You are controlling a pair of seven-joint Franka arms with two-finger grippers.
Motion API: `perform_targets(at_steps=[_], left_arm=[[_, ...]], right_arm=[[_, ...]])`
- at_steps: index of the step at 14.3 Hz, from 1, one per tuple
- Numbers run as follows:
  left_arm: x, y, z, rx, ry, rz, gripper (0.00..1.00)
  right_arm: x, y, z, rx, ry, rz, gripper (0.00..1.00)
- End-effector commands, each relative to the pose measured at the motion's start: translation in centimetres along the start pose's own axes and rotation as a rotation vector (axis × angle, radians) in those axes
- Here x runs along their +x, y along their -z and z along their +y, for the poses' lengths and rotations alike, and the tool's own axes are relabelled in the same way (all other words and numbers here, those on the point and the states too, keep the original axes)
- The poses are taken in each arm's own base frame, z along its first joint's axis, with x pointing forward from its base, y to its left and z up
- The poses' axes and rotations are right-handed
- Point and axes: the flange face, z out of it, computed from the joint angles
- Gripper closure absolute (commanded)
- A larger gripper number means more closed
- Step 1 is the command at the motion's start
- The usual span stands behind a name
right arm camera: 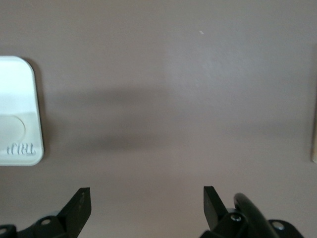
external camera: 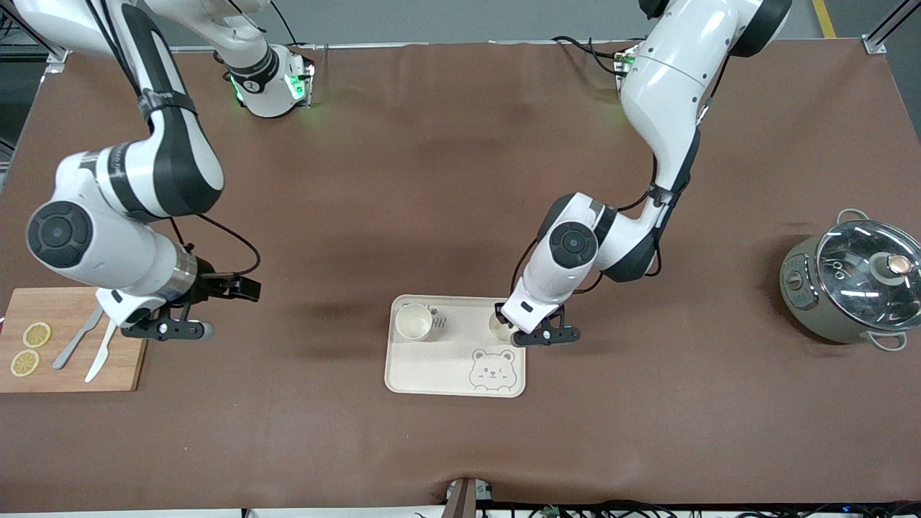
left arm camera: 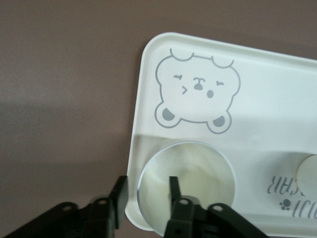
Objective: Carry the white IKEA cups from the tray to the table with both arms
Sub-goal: 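Grasp one cup with each gripper and lift them off the tray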
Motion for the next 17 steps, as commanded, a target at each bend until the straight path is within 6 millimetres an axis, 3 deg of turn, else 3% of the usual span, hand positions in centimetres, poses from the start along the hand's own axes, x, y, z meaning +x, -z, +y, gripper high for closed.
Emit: perform_targets(at_steps=[1,2,3,7,9,11,13,16,17], left_arm=[[0.2,-0.6,0.4,-0.015,-0.002,0.0,0.88],[0.1,-0.7,0.3,-0.013,-0.003,-0.001,0.97],[0.1,-0.7,0.3,-0.013,-0.003,-0.001,1.0],[0.3,0.6,0.9,-0.013,-0.014,0.023,1.0],[0.8,2.3,0.9,-0.023,-0.009,0.038,1.0],[1.4,3.4,0.2,-0.022,0.001,0.044,1.0],[1.9,5.4,-0.4,0.0,0.004,0.036,1.0],[3.6,8.8,-2.8,0.021,0.04,0.025,1.0],[3.8,9.7,-3.5,0.036,0.041,0.011,1.0]], right_arm=[[1.2,-1.0,-1.2,0.025,-0.011,0.033,0.0],[1.3,-1.4,-1.9,0.029,-0.027,0.045,0.0],[1.4,-1.8,-2.7,0.033,-0.06,0.055,0.0],[0.8,-4.9,-7.7,0.039,-0.207,0.049,0.0],[0.7,-6.0,-10.0,0.059,-0.282,0.074,0.0],[0.8,-8.7,-10.7,0.065,-0.367,0.04,0.0],[0.7,-11.3,-13.3,0.064,-0.381,0.027,0.0],[1.2,-12.6,-15.5,0.127,-0.501,0.066,0.0],[0.7,-12.5,-17.1,0.152,-0.498,0.075,0.0]])
